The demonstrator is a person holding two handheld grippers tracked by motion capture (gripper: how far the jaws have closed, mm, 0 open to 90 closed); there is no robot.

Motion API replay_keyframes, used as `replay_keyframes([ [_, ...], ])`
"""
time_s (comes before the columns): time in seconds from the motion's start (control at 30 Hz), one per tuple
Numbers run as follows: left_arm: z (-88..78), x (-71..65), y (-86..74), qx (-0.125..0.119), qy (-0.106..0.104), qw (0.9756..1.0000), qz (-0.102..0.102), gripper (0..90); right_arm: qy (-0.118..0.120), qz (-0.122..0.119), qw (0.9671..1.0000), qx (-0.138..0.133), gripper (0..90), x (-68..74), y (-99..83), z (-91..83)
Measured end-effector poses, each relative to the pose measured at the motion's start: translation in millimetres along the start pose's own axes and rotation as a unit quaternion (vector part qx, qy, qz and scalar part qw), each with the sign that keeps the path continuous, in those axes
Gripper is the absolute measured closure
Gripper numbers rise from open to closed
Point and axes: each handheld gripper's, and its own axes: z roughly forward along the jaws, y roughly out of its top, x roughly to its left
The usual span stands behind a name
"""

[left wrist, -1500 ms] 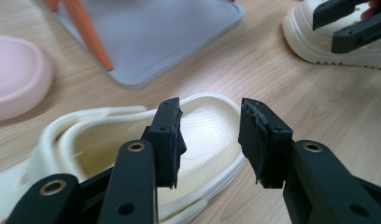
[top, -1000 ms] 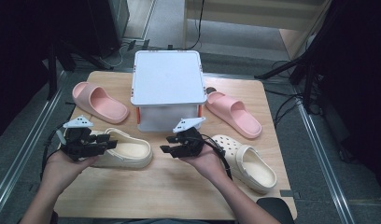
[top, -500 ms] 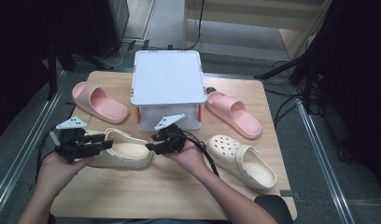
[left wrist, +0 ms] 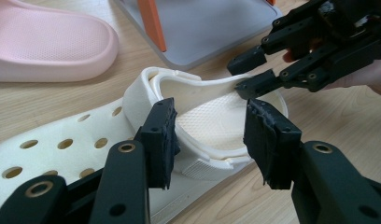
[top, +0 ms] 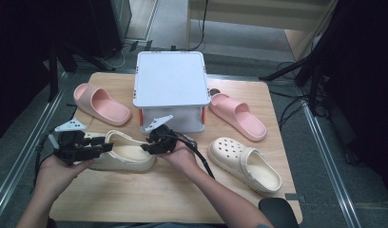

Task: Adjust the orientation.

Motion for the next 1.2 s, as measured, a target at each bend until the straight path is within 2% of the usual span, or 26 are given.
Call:
replay_keyframes([
  [0.2,-1.4,3.2,-0.8,-0.003,0.003,1.0000,-0.004,53.5,-0.001,-0.014,0.9999,0.007,69.8,1.7,3.6,8.2],
  [0.4,-2.5,5.5,-1.4,-0.006,0.006,0.9999,-0.006,53.5,-0.002,-0.025,0.9996,0.013,80.7,1.8,8.9,5.8],
  [0.5,-4.1,6.9,-1.4,-0.010,0.007,0.9999,-0.009,53.4,-0.011,-0.048,0.9985,0.024,82.4,8.3,12.4,4.3],
  [0.57,-5.5,7.7,-1.3,-0.012,0.008,0.9998,-0.010,53.5,-0.009,-0.056,0.9982,0.021,83.3,12.3,14.7,1.3],
  [0.67,-10.0,6.7,0.1,-0.019,0.002,0.9997,-0.012,53.1,0.000,-0.052,0.9985,0.013,84.2,17.1,18.6,-5.0],
  [0.8,-16.6,1.8,3.0,-0.035,0.001,0.9994,-0.001,52.8,-0.004,-0.060,0.9980,0.018,84.4,23.7,20.8,-13.3],
  [0.9,-18.9,0.2,4.3,-0.040,0.000,0.9992,0.000,52.8,-0.008,-0.055,0.9983,0.020,84.6,25.6,19.2,-23.6],
  [1.2,-13.4,-3.5,5.6,-0.031,-0.006,0.9995,0.007,52.8,-0.027,-0.030,0.9990,0.020,84.5,19.9,-8.2,-66.9],
])
